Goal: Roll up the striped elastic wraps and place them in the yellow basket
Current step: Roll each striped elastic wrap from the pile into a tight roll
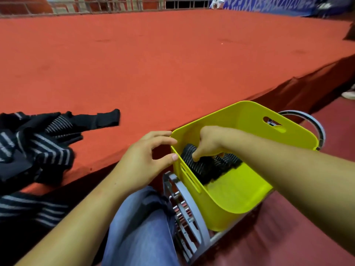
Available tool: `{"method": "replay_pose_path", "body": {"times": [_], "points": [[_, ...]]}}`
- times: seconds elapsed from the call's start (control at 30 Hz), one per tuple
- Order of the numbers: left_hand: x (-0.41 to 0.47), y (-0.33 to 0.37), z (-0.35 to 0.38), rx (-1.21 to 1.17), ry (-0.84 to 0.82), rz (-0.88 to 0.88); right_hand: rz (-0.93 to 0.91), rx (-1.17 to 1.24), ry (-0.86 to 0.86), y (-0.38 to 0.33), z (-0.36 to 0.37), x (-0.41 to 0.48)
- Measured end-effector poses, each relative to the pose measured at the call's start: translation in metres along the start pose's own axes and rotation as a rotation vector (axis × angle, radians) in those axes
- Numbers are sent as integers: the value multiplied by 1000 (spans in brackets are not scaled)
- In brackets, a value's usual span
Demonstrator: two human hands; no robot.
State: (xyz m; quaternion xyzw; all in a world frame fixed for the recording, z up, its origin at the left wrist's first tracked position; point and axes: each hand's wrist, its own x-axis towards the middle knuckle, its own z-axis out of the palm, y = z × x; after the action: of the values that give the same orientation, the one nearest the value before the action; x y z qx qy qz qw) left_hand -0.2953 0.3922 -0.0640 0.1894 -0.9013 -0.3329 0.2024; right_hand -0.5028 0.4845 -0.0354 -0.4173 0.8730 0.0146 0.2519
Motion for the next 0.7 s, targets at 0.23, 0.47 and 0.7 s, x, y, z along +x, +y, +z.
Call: {"method": "replay_pose_path", "body": {"times": [0.23,0.47,0.7], "points": [[2,2,-1,1,2,-23,48,-47,-39,-23,22,17],[1,2,-2,-15,1,-16,43,-128,-35,-26,49,27],[0,1,0,-25,4,-14,47,-163,22,-27,70,37]]}}
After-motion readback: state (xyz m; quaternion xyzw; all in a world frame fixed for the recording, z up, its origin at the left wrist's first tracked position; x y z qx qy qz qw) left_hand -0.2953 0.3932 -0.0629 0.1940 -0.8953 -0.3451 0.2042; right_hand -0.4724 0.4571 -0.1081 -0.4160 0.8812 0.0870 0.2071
